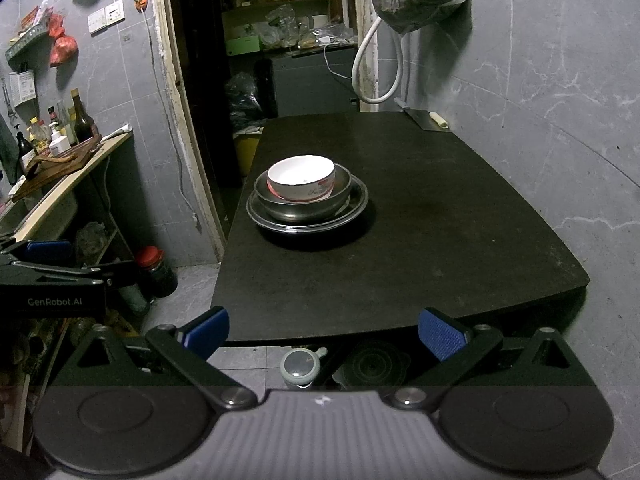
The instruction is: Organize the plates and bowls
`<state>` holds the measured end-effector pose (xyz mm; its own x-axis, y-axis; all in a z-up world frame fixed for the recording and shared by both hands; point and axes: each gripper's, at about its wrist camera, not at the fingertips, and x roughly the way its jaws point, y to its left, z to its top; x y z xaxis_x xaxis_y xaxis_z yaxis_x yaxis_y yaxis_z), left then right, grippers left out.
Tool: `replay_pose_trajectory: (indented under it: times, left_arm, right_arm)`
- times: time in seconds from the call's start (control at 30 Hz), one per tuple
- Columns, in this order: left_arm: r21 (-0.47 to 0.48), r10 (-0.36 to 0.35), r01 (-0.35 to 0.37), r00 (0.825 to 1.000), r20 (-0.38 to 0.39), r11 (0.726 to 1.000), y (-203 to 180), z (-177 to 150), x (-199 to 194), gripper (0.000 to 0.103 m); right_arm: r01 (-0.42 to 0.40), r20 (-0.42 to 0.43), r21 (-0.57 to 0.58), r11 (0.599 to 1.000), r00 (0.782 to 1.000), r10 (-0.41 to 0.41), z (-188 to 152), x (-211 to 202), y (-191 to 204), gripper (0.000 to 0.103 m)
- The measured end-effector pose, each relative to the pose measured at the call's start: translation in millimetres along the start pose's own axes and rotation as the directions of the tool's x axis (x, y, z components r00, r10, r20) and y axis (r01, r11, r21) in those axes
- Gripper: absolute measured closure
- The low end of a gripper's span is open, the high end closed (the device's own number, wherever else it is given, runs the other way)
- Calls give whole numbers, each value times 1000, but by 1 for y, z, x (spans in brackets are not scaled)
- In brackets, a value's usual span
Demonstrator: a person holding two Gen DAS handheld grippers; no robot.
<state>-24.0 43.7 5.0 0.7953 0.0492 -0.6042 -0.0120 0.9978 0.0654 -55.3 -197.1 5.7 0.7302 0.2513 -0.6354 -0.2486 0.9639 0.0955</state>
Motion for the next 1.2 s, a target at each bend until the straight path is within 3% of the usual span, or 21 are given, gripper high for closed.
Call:
replay_pose_trajectory:
  times: [1.2]
  left_arm:
    - [21,-6,6,1000,-8,1000,0,0,3,1]
  right_arm:
    - [5,-4,9,1000,1000,-5,-1,-2,-6,0]
